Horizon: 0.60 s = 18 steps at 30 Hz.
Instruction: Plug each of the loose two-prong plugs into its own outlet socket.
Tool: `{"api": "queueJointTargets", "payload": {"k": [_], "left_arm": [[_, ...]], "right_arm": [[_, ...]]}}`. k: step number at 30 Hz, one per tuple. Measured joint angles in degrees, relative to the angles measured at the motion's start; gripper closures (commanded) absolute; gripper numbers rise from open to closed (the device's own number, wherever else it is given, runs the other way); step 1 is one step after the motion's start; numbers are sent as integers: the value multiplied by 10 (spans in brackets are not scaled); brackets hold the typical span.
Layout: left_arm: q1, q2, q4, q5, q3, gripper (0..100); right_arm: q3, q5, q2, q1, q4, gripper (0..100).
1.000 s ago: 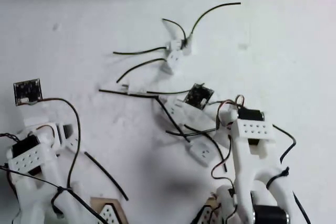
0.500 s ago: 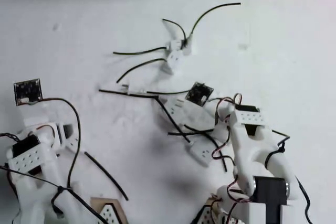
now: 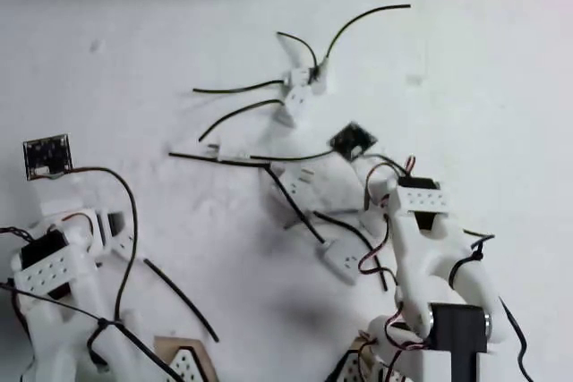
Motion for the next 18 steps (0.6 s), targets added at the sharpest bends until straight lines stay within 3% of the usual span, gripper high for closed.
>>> {"api": "queueJointTargets", "payload": {"k": [8, 14, 18], "left_arm": [[0, 0, 0, 0, 0, 710], [0, 0, 0, 0, 0, 710], [0, 0, 0, 0, 0, 710]], "right_arm": [[-46, -238, 0, -58, -4, 976], [-50, -265, 0, -68, -2, 849], [-73, -265, -3, -67, 54, 850]]}}
